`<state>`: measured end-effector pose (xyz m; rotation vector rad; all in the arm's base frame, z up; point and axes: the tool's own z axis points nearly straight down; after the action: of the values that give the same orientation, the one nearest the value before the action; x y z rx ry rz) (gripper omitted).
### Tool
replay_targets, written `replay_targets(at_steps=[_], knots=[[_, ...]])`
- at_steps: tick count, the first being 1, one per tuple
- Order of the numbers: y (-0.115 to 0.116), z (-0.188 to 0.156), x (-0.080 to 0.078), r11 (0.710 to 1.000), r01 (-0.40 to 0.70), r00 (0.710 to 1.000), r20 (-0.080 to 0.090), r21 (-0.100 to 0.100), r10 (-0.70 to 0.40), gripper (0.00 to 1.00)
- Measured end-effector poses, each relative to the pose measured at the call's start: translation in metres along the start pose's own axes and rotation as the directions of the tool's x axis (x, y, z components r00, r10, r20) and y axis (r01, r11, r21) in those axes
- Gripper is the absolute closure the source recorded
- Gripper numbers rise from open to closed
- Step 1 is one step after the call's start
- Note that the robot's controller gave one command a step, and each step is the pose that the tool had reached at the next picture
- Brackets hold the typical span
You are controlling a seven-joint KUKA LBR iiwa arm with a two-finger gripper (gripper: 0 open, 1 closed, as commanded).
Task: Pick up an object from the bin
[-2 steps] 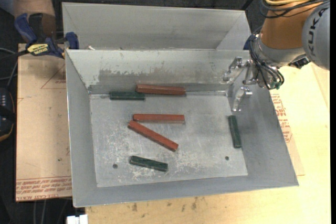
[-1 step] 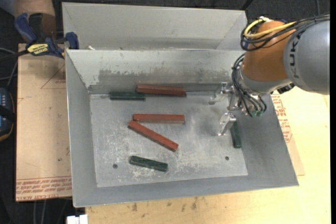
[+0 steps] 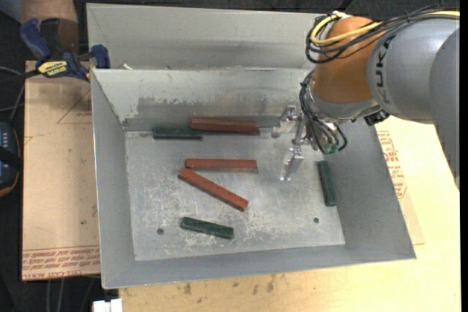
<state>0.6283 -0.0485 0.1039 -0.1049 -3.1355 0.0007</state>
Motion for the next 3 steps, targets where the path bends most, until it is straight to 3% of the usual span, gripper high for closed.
replay_targets(at_steps=[1, 2, 3], knots=[[0.046, 0.0209, 0.0386, 0.934, 0.357, 0.934, 0.007, 0.002, -0.357, 1.0], [0.0463, 0.0216, 0.039, 0.934, 0.358, 0.934, 0.007, 0.002, -0.358, 0.0], [0.0465, 0.0215, 0.0387, 0.934, 0.358, 0.934, 0.009, 0.002, -0.358, 0.0]])
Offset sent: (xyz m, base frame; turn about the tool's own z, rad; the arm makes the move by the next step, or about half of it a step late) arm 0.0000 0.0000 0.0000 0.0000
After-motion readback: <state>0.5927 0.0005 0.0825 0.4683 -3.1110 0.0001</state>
